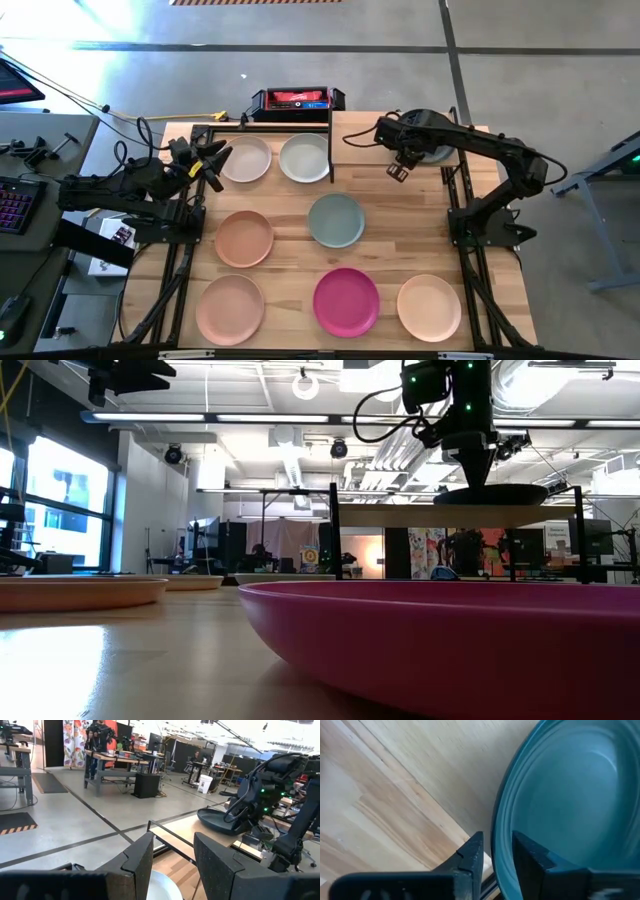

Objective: Place and stack plates onto a shelf
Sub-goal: Stack the bottom left light brown plate on top of the black plate on the shelf

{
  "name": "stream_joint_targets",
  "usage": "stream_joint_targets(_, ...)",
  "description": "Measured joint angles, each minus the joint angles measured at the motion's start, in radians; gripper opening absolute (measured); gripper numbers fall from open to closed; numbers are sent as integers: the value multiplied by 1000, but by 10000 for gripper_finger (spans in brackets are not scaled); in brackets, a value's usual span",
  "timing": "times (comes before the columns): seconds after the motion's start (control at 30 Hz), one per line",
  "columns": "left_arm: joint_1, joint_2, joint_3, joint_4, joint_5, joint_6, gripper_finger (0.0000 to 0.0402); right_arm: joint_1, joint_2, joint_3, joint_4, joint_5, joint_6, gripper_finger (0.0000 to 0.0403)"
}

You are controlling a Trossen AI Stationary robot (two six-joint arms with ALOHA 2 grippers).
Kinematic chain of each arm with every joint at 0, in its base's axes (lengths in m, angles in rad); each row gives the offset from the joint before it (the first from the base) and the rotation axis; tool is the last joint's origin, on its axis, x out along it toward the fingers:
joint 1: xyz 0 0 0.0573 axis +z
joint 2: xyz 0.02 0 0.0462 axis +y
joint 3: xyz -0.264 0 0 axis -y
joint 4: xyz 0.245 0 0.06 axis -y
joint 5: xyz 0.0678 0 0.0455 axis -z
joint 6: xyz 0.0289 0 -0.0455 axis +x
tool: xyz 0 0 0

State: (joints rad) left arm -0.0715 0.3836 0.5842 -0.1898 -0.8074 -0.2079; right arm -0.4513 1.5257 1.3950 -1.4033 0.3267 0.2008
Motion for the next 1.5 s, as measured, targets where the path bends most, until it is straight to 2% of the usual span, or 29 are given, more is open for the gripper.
stream_joint_targets(0.33, 0, 0, 0, -1, 9, -31, 131, 16, -1, 89, -61, -84, 35, 87)
stream_joint_targets(0.5, 0, 0, 0, -9, 23, -97, 131, 16, -1, 133, -67, -236, 75, 87)
stream_joint_targets(0.63, 0, 0, 0, -32, 83, -160, 131, 23, -1, 143, -67, -373, 141, 87)
stream_joint_targets(0.77, 0, 14, 0, -71, 202, -248, 131, 62, -1, 143, -66, -452, 170, 87)
stream_joint_targets(1.07, 0, 144, 0, -114, 480, -384, 131, 225, -1, 143, -10, -457, 348, 87)
stream_joint_targets(1.33, -15, 282, 0, -113, 896, -409, 131, 373, -1, 143, 75, -433, 566, 87)
stream_joint_targets(1.5, -75, 349, 0, -113, 1028, -360, 131, 467, -1, 143, 122, -351, 706, 87)
